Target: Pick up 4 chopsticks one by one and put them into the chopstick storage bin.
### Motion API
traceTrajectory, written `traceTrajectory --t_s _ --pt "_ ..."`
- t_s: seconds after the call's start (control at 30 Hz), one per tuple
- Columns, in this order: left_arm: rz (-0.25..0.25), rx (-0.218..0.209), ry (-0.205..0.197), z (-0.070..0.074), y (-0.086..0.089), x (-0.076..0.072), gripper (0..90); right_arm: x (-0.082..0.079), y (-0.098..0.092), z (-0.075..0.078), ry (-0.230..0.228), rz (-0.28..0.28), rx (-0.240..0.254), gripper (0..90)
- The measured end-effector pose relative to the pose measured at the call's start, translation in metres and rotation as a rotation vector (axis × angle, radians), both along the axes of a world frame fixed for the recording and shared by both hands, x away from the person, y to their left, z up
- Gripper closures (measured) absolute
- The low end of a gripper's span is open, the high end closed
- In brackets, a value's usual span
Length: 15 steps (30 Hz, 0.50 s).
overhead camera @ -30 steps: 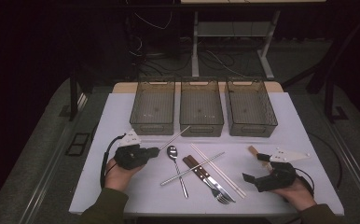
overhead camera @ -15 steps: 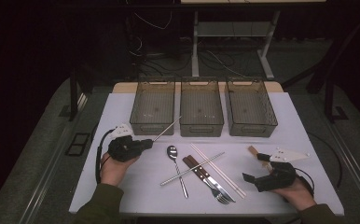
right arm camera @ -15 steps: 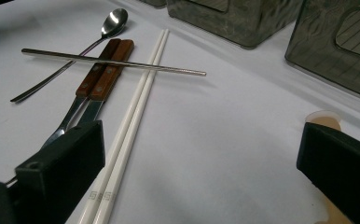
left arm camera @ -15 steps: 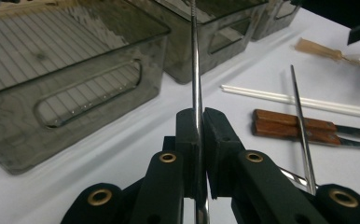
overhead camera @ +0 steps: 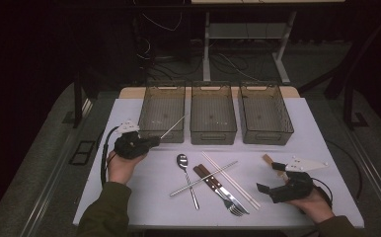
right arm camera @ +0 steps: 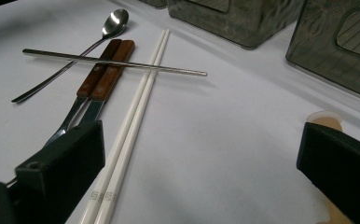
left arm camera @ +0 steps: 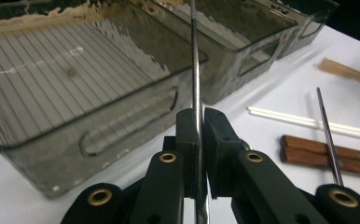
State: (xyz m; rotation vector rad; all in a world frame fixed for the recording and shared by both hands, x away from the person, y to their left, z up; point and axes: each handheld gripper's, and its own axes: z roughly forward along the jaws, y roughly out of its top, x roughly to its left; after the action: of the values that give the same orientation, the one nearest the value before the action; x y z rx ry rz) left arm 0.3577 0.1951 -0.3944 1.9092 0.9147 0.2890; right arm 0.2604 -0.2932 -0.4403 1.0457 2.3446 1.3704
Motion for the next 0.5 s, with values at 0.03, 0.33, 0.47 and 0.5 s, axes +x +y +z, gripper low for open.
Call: traceTrajectory --t_s 0.03,0.33,0.47,0.5 --pt "0.002 0.001 0.001 0.001 0.0 0.003 84.3 0.0 0.0 0.0 0.0 -0.001 0.0 1.2" --pt "0.029 -0.001 0.002 0.014 -0.002 0.026 84.3 0.0 0.0 0.0 0.0 -0.001 0.001 1.2" --pt "0.045 -0.004 0.003 0.021 -0.001 0.034 84.3 0.0 0.0 0.0 0.001 -0.001 0.0 1.2" --pt "0.049 -0.004 0.005 0.022 -0.001 0.036 84.3 0.0 0.0 0.0 0.001 0.0 0.001 1.2"
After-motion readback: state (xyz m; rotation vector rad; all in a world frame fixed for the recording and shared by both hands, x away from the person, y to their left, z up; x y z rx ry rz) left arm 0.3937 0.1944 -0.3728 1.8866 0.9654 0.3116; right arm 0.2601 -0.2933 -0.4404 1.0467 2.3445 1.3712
